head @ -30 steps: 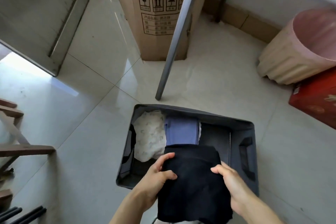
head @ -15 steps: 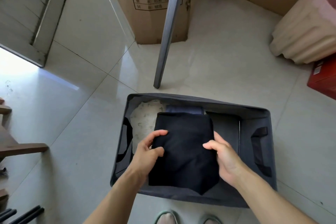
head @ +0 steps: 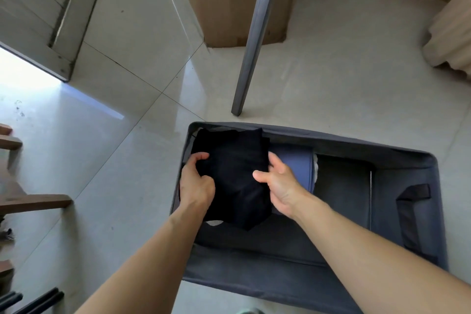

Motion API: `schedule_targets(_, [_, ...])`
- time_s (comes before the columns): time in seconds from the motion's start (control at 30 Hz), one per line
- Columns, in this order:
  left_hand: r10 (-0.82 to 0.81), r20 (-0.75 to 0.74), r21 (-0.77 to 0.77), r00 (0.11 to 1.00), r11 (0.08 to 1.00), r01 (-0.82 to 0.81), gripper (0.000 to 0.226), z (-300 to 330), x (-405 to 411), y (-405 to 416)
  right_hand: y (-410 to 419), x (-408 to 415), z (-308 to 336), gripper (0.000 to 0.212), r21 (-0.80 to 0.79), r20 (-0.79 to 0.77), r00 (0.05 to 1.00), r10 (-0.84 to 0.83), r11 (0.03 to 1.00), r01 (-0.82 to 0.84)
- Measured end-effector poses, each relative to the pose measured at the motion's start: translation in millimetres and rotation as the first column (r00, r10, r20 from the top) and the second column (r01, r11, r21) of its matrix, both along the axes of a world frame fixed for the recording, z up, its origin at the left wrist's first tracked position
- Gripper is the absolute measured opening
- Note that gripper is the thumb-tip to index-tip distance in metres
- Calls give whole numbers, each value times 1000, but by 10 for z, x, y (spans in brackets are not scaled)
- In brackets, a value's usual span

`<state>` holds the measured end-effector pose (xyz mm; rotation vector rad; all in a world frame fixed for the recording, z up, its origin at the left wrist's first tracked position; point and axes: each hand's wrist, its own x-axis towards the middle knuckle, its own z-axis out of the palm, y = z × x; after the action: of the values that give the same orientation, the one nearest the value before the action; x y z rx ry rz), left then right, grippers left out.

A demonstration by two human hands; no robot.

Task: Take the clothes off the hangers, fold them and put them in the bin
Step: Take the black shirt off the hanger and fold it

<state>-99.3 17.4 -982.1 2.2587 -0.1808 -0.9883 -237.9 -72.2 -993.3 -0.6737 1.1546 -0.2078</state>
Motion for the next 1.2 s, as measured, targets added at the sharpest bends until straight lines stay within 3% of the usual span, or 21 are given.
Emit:
schedule_targets(0.07, [-15, 6, 17, 1000, 1000, 15, 72, -134, 24, 0, 38, 36, -145, 54, -40, -119, 993, 13, 999, -18])
schedule_targets(0.13, [-56, 17, 67, 998, 996, 55, 73, -244, 49, 15, 86, 62, -234, 51, -148, -309, 947, 84, 980, -136])
schedule_targets(0.23, [-159, 52, 133, 986, 980, 151, 74, -372, 63, 59, 106, 98, -246, 32, -303, -637, 750, 179, 836, -457])
schedule_targets(0.33, [-262, 73, 188, 962, 951, 245, 72, -391, 75, 62, 81, 135, -218, 24, -256, -724, 646, 241, 775, -577])
schedule_targets(0.6, [-314, 5, 223, 949, 926, 305, 64, 210, -123, -60, 75, -102, 230, 21, -254, -712, 667, 219, 805, -536])
schedule_targets(0.77, [-236, -103, 115, 966, 962, 248, 44, 849, -365, -131, 138, -322, 880, 26, -236, -612, 770, 178, 889, -393])
schedule_targets(0.97, [-179, -284, -71, 942, 984, 166, 30, 2081, -606, -274, 116, -629, 2229, 17, -168, -415, 903, 110, 966, -195])
schedule_targets(1.2, [-172, -410, -283, 896, 958, 55, 19, 4137, -846, -428, -107, -884, 4132, 17, -273, -286, 957, -47, 961, -35])
